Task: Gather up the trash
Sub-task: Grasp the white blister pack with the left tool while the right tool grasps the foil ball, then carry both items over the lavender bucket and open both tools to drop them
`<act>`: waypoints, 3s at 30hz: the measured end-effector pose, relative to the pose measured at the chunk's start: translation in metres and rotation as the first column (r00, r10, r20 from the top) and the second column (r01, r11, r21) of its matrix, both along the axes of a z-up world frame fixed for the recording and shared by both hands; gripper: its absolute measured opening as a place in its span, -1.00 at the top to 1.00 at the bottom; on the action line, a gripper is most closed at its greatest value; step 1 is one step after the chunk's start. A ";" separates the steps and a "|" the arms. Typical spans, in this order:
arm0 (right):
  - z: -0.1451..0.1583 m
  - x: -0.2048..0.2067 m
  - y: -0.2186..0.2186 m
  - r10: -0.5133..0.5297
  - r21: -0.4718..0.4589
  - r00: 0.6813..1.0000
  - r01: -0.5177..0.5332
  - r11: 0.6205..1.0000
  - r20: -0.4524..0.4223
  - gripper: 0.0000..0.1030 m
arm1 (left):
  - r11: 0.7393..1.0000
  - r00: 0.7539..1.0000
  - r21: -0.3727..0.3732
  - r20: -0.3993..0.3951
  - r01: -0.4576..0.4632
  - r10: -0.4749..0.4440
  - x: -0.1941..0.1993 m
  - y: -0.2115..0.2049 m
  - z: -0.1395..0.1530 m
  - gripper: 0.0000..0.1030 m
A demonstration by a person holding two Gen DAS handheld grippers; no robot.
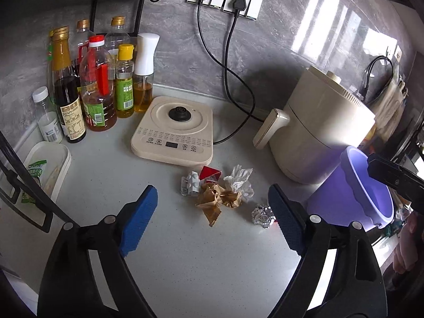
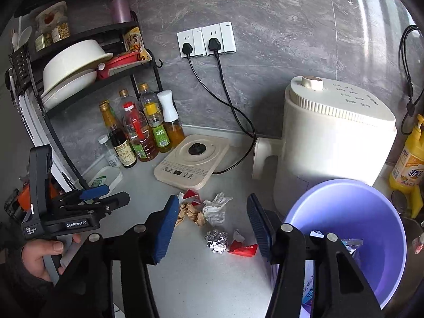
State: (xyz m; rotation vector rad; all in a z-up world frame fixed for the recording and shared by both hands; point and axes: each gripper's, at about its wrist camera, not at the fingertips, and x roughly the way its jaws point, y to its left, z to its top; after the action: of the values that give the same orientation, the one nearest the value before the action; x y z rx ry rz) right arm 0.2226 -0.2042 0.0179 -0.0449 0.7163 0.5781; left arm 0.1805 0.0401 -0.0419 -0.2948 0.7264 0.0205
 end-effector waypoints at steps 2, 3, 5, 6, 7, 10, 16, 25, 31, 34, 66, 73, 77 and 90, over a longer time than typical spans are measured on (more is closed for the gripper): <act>-0.006 0.002 0.014 0.006 -0.017 1.000 -0.006 1.000 -0.017 0.05 | 1.000 0.999 -0.018 -0.028 0.016 -0.016 0.009 0.011 -0.010 -0.28; -0.010 0.004 0.021 0.008 -0.028 1.000 -0.008 1.000 -0.022 0.08 | 0.999 0.999 -0.028 -0.038 0.024 -0.025 0.014 0.015 -0.014 -0.25; -0.019 0.008 0.035 0.007 -0.055 0.999 -0.009 0.998 -0.041 0.12 | 0.998 0.997 -0.038 -0.058 0.043 -0.045 0.023 0.023 -0.025 -0.17; -0.025 0.010 0.041 0.004 -0.070 0.999 -0.007 0.998 -0.051 0.13 | 0.998 0.996 -0.041 -0.069 0.055 -0.058 0.029 0.025 -0.030 -0.15; -0.031 0.012 0.046 0.001 -0.085 0.998 -0.006 0.996 -0.062 0.14 | 0.997 0.994 -0.044 -0.082 0.067 -0.070 0.035 0.027 -0.036 -0.09; -0.050 0.020 0.061 -0.001 -0.123 0.994 -0.012 0.992 -0.108 0.14 | 0.994 0.989 -0.060 -0.111 0.095 -0.101 0.052 0.033 -0.054 -0.01; -0.089 0.041 0.080 -0.026 -0.207 0.979 -0.017 0.978 -0.201 0.14 | 0.987 0.975 -0.107 -0.171 0.122 -0.139 0.085 0.038 -0.092 0.08; -0.133 0.063 0.084 -0.087 -0.293 0.953 -0.003 0.956 -0.292 0.14 | 0.976 0.957 -0.140 -0.214 0.169 -0.196 0.116 0.034 -0.123 0.08; -0.155 0.070 0.086 -0.104 -0.330 0.942 -0.007 0.944 -0.319 0.13 | 0.975 0.955 -0.131 -0.214 0.179 -0.204 0.131 0.032 -0.128 0.32; -0.164 0.071 0.089 -0.100 -0.347 0.937 -0.025 0.938 -0.335 0.15 | 0.976 0.958 -0.124 -0.204 0.177 -0.200 0.127 0.033 -0.124 0.46; -0.011 -0.005 0.008 -0.006 -0.032 0.999 0.005 0.999 -0.034 0.28 | 0.996 0.992 0.006 0.087 0.092 -0.092 0.024 -0.018 0.011 0.54; 0.006 -0.017 -0.047 -0.076 -0.009 0.997 0.076 0.997 0.005 0.28 | 0.987 0.981 0.017 0.111 0.159 -0.160 0.028 -0.070 0.021 0.53; 0.014 -0.021 -0.082 -0.126 0.003 0.992 0.126 0.992 0.022 0.28 | 0.978 0.969 0.029 0.133 0.205 -0.207 0.029 -0.101 0.032 0.53; 0.019 -0.032 -0.177 -0.262 0.035 0.963 0.260 0.965 0.060 -0.29 | 0.950 0.929 0.034 0.201 0.309 -0.310 0.030 -0.189 0.063 0.51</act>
State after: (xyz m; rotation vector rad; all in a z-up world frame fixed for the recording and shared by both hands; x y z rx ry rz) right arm 0.1902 -0.3810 0.0371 0.0553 0.6392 0.3318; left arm 0.2105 -0.1490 0.0215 -0.1746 0.5611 -0.3061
